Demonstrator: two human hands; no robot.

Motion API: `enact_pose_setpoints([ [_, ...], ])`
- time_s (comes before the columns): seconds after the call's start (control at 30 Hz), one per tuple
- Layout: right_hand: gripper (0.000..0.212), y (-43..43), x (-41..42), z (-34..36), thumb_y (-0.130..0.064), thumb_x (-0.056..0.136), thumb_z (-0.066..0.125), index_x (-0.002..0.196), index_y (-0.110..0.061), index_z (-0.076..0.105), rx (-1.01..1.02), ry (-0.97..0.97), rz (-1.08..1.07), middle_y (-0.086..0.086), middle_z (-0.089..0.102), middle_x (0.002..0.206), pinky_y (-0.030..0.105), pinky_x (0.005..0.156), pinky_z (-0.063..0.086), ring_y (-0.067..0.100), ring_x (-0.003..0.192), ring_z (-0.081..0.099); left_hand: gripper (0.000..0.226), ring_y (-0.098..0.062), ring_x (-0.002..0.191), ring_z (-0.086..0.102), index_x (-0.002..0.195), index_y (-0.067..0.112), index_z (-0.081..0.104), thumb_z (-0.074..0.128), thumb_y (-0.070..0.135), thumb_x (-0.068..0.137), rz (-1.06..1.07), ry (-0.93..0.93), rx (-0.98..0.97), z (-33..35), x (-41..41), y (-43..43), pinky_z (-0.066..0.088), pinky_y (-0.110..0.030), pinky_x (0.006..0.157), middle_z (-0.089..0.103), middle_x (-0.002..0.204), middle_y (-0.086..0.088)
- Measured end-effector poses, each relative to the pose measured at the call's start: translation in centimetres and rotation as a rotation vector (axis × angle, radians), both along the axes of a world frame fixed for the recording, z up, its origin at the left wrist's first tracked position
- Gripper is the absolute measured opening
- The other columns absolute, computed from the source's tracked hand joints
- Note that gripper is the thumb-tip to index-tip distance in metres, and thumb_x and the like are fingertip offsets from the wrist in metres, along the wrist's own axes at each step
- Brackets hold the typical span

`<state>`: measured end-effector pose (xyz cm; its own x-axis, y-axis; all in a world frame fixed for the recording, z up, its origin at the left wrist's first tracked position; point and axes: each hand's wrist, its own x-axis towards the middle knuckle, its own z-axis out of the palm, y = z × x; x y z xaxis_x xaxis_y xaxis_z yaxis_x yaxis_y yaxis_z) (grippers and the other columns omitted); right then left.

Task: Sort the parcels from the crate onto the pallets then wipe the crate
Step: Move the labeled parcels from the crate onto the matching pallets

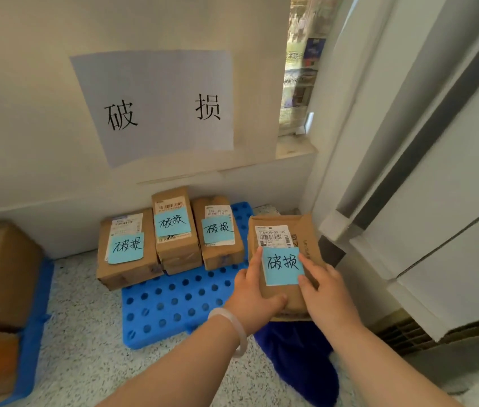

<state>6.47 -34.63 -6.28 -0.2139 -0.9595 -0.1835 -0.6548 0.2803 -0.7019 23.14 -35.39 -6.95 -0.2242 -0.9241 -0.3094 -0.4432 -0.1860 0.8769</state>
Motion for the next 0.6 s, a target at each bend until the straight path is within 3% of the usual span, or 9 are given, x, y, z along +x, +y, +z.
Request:
enact_pose_setpoints([
  [0.1, 0.043, -2.1, -0.5, -1.4, -0.039, 0.100, 0.046, 0.143, -0.047, 0.041, 0.037, -0.009, -0.001, -0.009, 0.039, 0.125, 0.032, 0.080, 0.057, 0.010, 0.111, 0.049, 0.106, -0.003, 0.106, 0.038, 0.151, 0.048, -0.007, 0.070, 0.027, 0.082, 0.008, 0.011, 0.044, -1.2, -0.6, -1.7, 0.035, -0.006, 0.071, 0.034, 0.132, 0.004],
  [0.23, 0.043, -4.8, -0.7, -3.0, -0.040, 0.101, 0.045, 0.143, -0.048, 0.039, 0.091, 0.008, 0.057, -0.006, 0.035, 0.142, 0.035, 0.089, 0.054, 0.012, 0.118, 0.047, 0.107, -0.008, 0.118, 0.038, 0.153, 0.043, -0.008, 0.071, 0.029, 0.082, 0.043, -0.018, 0.087, -2.8, -0.8, -3.4, 0.040, -0.020, 0.095, 0.035, 0.135, 0.003],
  [0.33, 0.044, -6.3, -0.6, -4.2, -0.039, 0.101, 0.046, 0.142, -0.049, 0.039, 0.108, -0.015, 0.097, -0.006, 0.034, 0.143, 0.033, 0.089, 0.054, 0.012, 0.120, 0.047, 0.103, -0.002, 0.113, 0.035, 0.154, 0.040, -0.006, 0.071, 0.029, 0.085, 0.064, -0.045, 0.092, -3.7, -0.6, -4.0, 0.031, -0.010, 0.091, 0.033, 0.137, 0.004],
  [0.43, 0.043, -7.6, -0.6, -4.9, -0.040, 0.101, 0.045, 0.142, -0.052, 0.037, 0.092, -0.013, 0.138, -0.008, 0.036, 0.137, 0.022, 0.077, 0.052, 0.008, 0.114, 0.047, 0.097, 0.000, 0.115, 0.034, 0.153, 0.042, -0.001, 0.070, 0.029, 0.087, 0.088, -0.048, 0.045, -4.5, -0.2, -4.7, 0.032, 0.002, 0.082, 0.027, 0.140, 0.007],
  [0.5, 0.044, -8.6, -0.6, -5.1, -0.038, 0.101, 0.044, 0.143, -0.049, 0.037, 0.065, 0.006, 0.173, -0.009, 0.037, 0.135, 0.016, 0.071, 0.043, 0.004, 0.110, 0.044, 0.094, -0.002, 0.124, 0.033, 0.152, 0.045, 0.001, 0.068, 0.033, 0.088, 0.094, -0.065, -0.006, -4.7, 0.0, -4.8, 0.036, -0.006, 0.096, 0.022, 0.147, 0.007],
  [0.6, 0.045, -9.5, -0.6, -4.7, -0.038, 0.101, 0.045, 0.146, -0.045, 0.037, 0.042, 0.044, 0.225, -0.009, 0.034, 0.140, 0.017, 0.074, 0.040, 0.003, 0.112, 0.039, 0.088, -0.010, 0.140, 0.025, 0.151, 0.046, 0.001, 0.064, 0.040, 0.090, 0.049, -0.137, -0.068, -4.8, 0.3, -4.2, 0.035, -0.026, 0.112, 0.006, 0.157, 0.009],
])
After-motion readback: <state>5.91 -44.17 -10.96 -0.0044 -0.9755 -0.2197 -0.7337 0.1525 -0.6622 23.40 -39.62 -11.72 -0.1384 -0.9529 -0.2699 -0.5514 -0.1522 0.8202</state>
